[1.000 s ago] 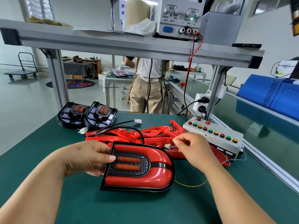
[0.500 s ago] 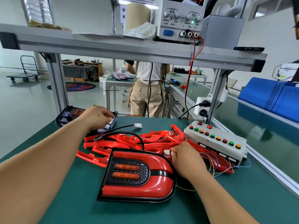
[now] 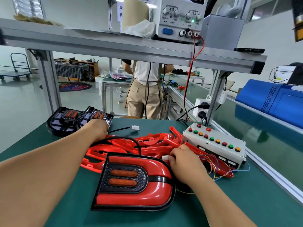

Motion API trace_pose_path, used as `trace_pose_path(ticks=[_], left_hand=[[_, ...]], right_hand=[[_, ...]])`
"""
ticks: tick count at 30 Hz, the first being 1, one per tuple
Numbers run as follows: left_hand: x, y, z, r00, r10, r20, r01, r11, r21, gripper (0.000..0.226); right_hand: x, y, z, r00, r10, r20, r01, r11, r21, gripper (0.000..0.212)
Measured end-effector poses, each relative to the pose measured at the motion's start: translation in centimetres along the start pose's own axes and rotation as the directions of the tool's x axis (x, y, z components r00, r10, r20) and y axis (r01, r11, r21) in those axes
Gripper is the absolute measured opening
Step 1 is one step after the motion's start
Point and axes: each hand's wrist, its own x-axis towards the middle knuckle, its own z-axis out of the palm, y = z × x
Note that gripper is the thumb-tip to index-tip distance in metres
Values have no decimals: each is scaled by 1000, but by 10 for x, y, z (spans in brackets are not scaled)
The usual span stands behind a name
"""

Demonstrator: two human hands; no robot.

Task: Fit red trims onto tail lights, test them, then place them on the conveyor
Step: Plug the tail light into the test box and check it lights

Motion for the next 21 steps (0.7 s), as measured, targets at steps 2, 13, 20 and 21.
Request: trace_pose_path(ticks=[2, 13, 20, 21], left_hand=[[0, -2, 1, 1000, -16, 0, 16, 1000, -11, 26], [-16, 8, -59, 940, 42, -338, -133, 959, -250, 26], [-78, 25, -84, 581, 443, -683, -621, 783, -21, 14], [-86, 27, -82, 535, 494, -685, -656, 754, 33, 13]], right_hand=[[-1, 0, 0, 1000, 4, -16, -4, 1000, 1, 26], [-5, 1, -1, 967, 19, -255, 21, 988, 152, 17], [-14, 2, -15, 918, 38, -394, 170, 861, 479, 71], [-16, 1, -17, 914, 35, -405, 194, 837, 511, 81]])
